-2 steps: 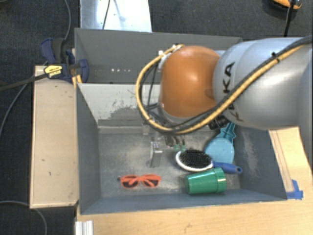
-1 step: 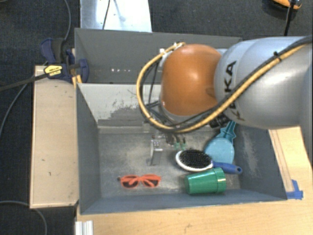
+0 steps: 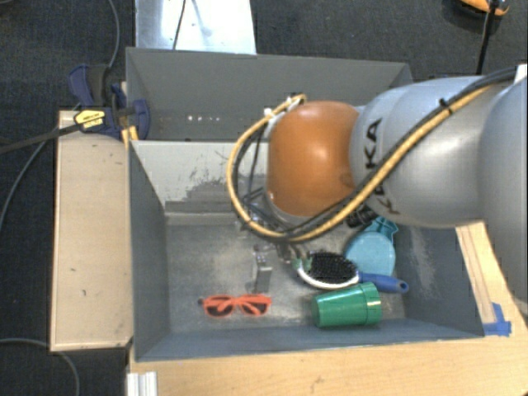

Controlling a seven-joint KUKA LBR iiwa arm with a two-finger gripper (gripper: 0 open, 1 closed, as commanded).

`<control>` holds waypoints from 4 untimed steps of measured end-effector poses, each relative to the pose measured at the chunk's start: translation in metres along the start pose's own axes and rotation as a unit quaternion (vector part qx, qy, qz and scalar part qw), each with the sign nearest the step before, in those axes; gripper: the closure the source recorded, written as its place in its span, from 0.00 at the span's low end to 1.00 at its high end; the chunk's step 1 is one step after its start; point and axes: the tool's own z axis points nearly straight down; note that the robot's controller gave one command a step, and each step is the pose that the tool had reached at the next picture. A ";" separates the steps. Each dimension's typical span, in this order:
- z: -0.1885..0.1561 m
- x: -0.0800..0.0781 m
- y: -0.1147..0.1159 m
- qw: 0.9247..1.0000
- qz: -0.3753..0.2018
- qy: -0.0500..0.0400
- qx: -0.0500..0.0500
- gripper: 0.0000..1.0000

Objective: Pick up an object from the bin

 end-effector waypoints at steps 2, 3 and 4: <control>0.061 0.021 0.003 0.995 -0.097 0.002 0.000 0.00; 0.072 0.020 0.009 1.000 -0.005 0.002 0.000 0.00; 0.084 0.019 0.013 0.996 -0.085 0.003 0.000 0.00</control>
Offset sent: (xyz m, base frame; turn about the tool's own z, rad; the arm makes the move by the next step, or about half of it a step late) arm -0.0285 0.0146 -0.0873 0.0084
